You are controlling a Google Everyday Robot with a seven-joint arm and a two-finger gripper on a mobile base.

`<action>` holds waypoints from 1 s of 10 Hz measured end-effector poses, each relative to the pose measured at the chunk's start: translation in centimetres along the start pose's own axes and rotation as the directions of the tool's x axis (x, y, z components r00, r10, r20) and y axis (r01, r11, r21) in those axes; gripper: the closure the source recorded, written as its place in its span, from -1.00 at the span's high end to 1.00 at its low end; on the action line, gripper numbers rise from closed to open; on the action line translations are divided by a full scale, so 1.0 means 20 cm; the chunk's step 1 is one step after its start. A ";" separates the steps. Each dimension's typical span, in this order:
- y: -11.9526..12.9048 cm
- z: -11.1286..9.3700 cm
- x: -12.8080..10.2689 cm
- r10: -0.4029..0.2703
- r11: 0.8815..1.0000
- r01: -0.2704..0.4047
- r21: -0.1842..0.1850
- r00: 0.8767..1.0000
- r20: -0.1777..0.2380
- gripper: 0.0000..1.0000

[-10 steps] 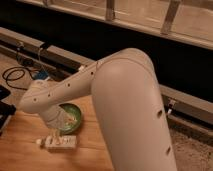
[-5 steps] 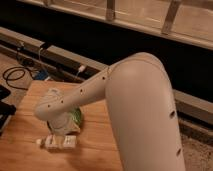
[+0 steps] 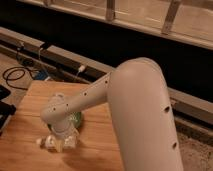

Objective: Place the bottle in the ceramic bowl

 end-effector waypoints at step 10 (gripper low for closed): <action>-0.02 0.17 -0.09 -0.054 0.996 0.053 -0.073 0.999 -0.003 -0.31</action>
